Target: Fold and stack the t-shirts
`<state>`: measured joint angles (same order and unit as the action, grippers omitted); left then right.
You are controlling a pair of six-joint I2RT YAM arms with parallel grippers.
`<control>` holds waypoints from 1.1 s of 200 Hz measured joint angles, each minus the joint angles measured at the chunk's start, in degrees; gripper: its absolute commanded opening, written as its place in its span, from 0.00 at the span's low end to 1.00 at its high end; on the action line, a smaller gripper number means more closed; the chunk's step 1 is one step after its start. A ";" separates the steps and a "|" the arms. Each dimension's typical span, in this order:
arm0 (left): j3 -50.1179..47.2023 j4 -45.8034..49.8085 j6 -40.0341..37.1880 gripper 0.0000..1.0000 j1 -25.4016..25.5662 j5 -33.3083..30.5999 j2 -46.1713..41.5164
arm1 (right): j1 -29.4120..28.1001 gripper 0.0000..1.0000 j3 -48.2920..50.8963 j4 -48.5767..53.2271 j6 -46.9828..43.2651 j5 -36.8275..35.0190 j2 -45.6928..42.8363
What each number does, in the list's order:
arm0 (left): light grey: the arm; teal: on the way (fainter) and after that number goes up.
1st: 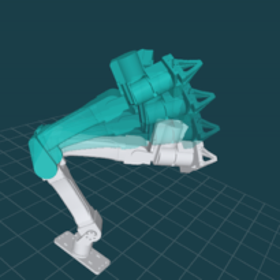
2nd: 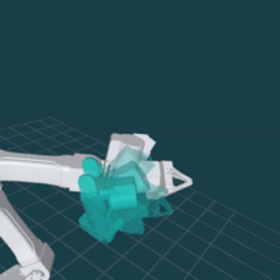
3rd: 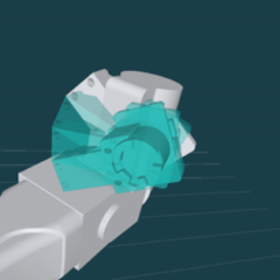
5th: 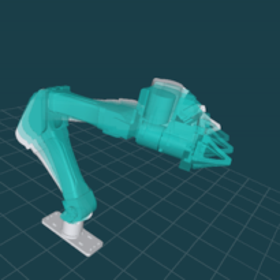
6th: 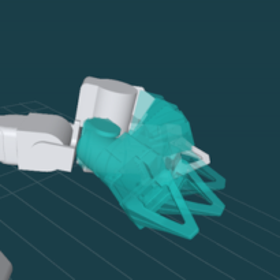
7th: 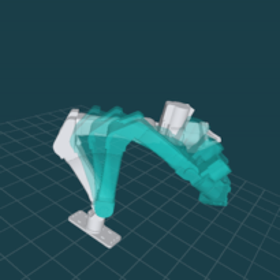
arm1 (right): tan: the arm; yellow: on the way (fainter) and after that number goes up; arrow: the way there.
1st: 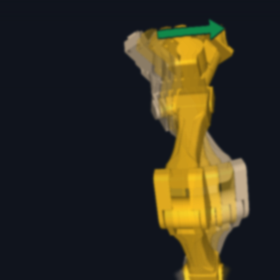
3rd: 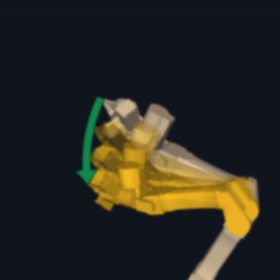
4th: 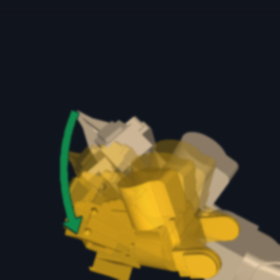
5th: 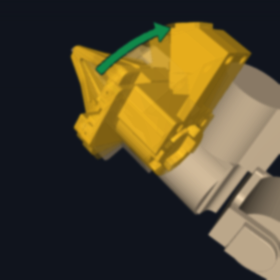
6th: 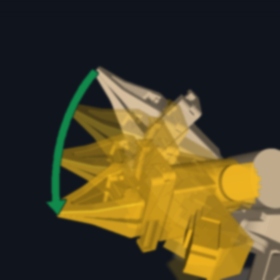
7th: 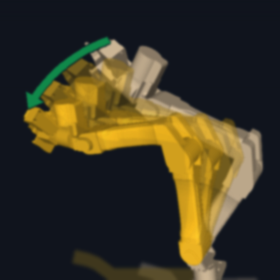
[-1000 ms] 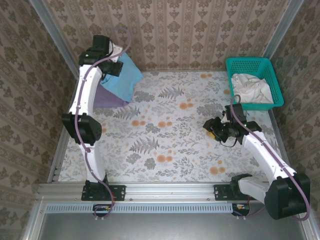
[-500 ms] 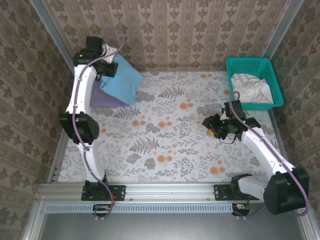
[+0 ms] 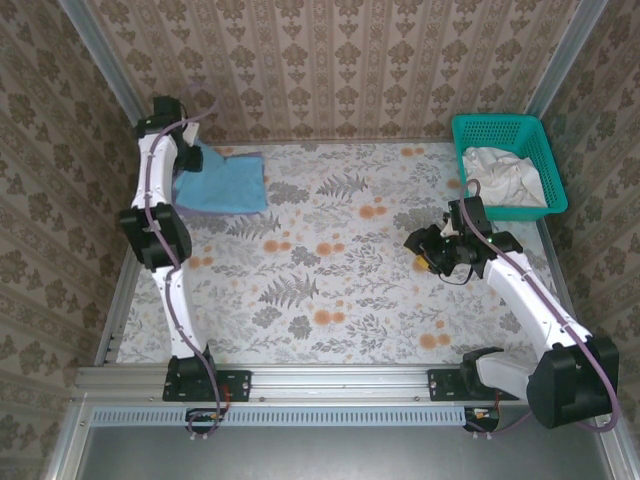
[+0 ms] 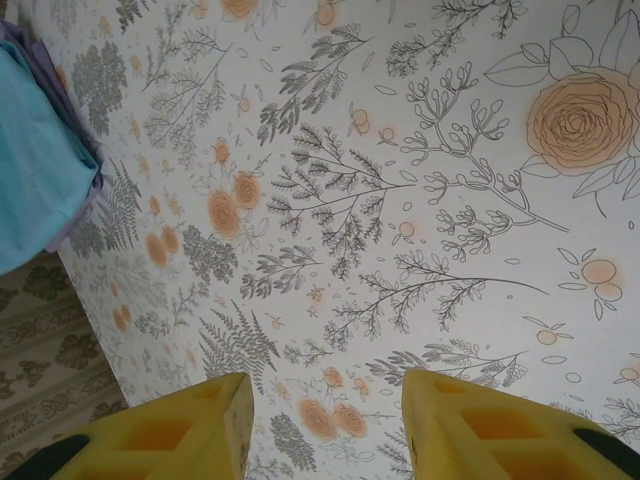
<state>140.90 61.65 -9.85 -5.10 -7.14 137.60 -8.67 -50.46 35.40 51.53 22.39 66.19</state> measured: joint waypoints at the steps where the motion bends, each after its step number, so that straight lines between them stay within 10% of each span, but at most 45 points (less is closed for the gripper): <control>1: 0.39 0.00 0.09 0.85 -0.11 -0.68 0.46 | 0.00 0.46 -0.02 0.04 -0.02 0.00 0.00; 10: 3.08 0.04 1.03 0.99 -0.72 -4.61 3.10 | 0.00 0.47 -0.33 0.15 -0.17 0.00 -0.02; 46: 7.41 0.94 4.81 1.00 -0.76 -12.02 3.87 | 0.00 0.50 -1.25 1.16 -1.03 -0.66 -0.02; 89: 3.80 -0.81 12.48 1.00 5.07 -6.97 -8.28 | 0.00 0.63 -4.35 1.75 -4.81 -5.35 -0.55; 145: -47.15 -31.15 29.46 1.00 15.45 10.86 -44.96 | 0.04 1.00 -4.22 0.37 -10.51 -21.35 -11.13; 182: -76.67 -46.42 30.77 1.00 18.67 6.47 -60.37 | 0.04 0.99 2.01 -3.32 -14.12 -35.21 -19.96; 220: -101.04 -55.76 29.77 1.00 11.61 -2.91 -78.82 | 0.07 0.99 12.09 -9.70 -21.90 -44.37 -25.99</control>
<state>39.86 5.89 19.92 6.50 -10.04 58.78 -8.60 -38.37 25.69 29.63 -21.98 40.21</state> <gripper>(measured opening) 0.999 0.995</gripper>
